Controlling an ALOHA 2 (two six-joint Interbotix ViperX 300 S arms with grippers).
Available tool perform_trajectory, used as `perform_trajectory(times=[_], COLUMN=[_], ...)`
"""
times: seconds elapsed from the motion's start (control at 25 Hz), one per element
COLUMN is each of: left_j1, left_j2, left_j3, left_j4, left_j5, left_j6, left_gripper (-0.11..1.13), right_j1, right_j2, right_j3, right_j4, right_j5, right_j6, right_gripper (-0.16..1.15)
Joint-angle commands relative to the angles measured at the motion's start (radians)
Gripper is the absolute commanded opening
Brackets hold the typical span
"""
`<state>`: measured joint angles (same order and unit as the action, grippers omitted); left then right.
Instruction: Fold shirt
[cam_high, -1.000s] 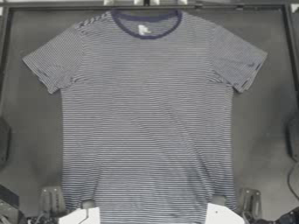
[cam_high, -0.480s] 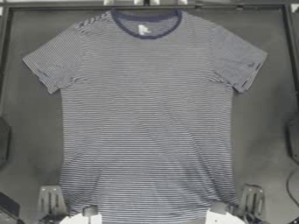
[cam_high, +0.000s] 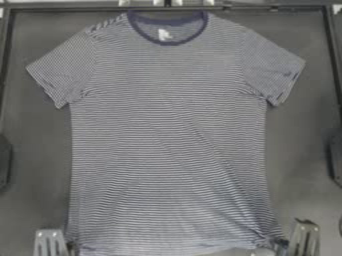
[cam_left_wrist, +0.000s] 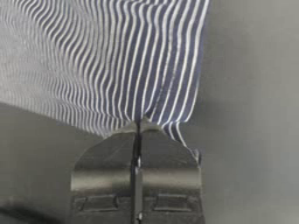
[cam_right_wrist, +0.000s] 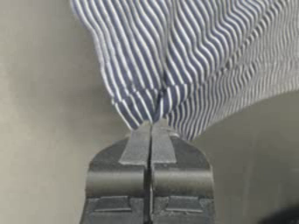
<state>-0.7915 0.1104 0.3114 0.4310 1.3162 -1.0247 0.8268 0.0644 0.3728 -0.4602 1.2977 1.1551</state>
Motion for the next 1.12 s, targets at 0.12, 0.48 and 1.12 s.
perform_trajectory(times=[0.12,0.48,1.12], left_j1=[-0.063,-0.127,-0.092], left_j2=[-0.038,0.021,-0.018], left_j3=[-0.132,-0.299,-0.359], left_j4=[0.049,0.084,0.193], left_j5=[0.155,0.354,0.545], left_j6=[-0.044,-0.044,0.091], left_gripper=[0.05,0.05,0.05], right_j1=[0.046,0.109,0.11], right_j2=[-0.037,-0.015,-0.003], right_j3=[-0.11,-0.242,-0.4], right_j4=[-0.015,-0.046,-0.192], right_j5=[0.091,0.218,0.509], right_j6=[0.018,0.051,-0.109], right_gripper=[0.06,0.06,0.06])
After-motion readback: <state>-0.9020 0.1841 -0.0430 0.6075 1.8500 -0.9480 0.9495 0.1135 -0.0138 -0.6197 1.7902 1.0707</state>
